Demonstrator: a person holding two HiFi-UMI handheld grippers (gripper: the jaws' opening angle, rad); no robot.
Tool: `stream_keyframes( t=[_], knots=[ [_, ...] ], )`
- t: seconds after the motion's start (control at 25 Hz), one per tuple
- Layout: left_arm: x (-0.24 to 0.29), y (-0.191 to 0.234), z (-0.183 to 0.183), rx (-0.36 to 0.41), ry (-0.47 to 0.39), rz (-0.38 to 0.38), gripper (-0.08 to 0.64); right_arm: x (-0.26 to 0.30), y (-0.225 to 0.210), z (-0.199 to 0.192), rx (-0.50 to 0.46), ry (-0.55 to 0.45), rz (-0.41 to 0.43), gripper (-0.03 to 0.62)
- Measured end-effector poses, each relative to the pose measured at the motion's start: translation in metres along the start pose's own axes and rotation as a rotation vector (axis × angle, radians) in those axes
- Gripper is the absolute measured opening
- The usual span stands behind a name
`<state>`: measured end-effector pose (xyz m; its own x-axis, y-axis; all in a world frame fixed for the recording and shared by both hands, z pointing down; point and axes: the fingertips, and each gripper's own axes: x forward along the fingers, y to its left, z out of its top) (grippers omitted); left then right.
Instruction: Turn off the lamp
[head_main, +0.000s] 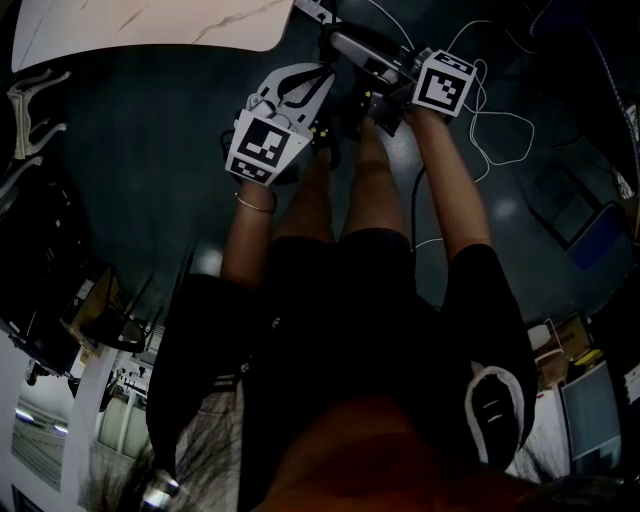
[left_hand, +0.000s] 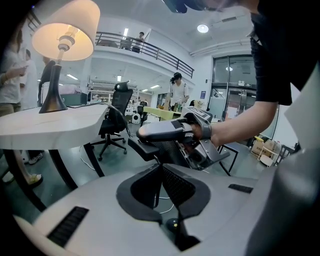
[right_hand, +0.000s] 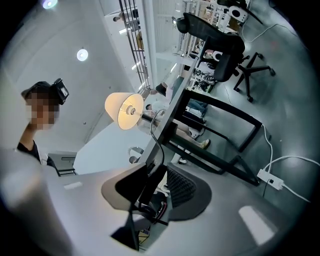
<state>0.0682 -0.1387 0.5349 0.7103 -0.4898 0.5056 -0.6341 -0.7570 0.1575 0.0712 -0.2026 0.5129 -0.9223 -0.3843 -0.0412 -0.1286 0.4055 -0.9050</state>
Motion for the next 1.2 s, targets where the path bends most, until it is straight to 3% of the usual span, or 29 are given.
stream_keyframes(
  t=[0.52, 0.6, 0.84, 1.2],
  knots=[
    [0.000, -0.002, -0.004, -0.004, 0.012, -0.006, 0.021, -0.002, -0.001, -0.001, 0.026, -0.021, -0.006, 0.117],
    [0.000, -0.002, -0.006, 0.005, 0.025, -0.006, 0.021, -0.002, 0.001, 0.001, 0.041, -0.038, 0.006, 0.086],
    [0.002, 0.000, -0.006, -0.008, 0.013, -0.002, 0.018, -0.002, 0.002, 0.004, 0.011, -0.042, 0.009, 0.086],
    [0.003, 0.015, -0.009, -0.081, -0.022, 0.060, 0.020, -0.009, -0.008, 0.007, -0.051, -0.090, -0.080, 0.087]
  ],
)
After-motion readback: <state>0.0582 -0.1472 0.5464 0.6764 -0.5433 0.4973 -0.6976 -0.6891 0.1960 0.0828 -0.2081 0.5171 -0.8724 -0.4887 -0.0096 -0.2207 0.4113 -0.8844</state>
